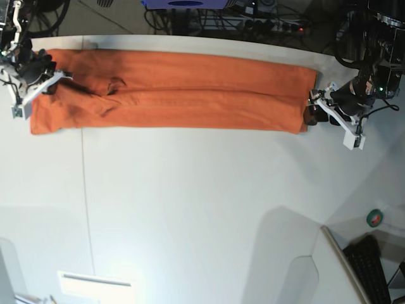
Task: Layout the t-shirt on the table in an organized manner, then fold the t-shirt properly
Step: 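Move the left gripper to regrasp the end of the folded strip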
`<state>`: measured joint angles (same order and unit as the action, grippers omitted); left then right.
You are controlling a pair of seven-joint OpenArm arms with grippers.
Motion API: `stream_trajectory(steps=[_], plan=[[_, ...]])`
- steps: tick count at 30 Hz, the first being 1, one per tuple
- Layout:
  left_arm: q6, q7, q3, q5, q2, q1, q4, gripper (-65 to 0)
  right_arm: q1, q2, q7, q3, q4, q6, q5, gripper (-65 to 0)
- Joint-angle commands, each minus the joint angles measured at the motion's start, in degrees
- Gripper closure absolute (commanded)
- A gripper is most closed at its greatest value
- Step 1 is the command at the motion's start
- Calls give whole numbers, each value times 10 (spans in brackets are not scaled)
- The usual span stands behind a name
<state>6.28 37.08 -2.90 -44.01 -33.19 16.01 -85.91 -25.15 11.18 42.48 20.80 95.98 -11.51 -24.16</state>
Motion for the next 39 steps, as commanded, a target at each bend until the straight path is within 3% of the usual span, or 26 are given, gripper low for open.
stream_trajectory(steps=[1,5,13,22,23,26,27,29,32,33,36,39], plan=[[4,-8,-12,-4,-11,-3,-10,-443,0,6,-8,4,9,2,-3,0],[4,-9,-37,-6,-11,8,-10,-441,-16,-8,-8,6,17,2,-3,0],[4,-9,-114,-6,13,22,-10,-436,-35,-9,-12,6,16,2,-3,0],[11,-10,-172,-6,13,40,-10,-433,-26,-9,-8,6,11,4,-3,0],[29,-10,-190,-6,16,42,-7,-433,-27,-9,-8,6,11,6,-3,-39],[110,-10,-258,-6,35,43,11,-429,-29,-8,-8,6,11,33,-3,-236],[130,-10,-286,-4,50,43,16,-415,-30,-8,-8,6,11,42,-3,-270],[157,-10,-321,-3,78,43,17,-321,-38,-9,-12,6,14,64,-3,-261],[173,-10,-327,-2,106,53,8,-58,-48,-9,-26,13,30,101,-5,-230],[173,-10,-324,-2,116,62,5,0,-54,-14,-44,19,35,107,-8,-224],[173,-13,-277,-1,146,83,-20,0,-59,-35,-106,23,39,106,-4,-222],[173,-22,-202,48,175,105,-69,0,-56,-38,-131,21,38,106,-4,-209]])
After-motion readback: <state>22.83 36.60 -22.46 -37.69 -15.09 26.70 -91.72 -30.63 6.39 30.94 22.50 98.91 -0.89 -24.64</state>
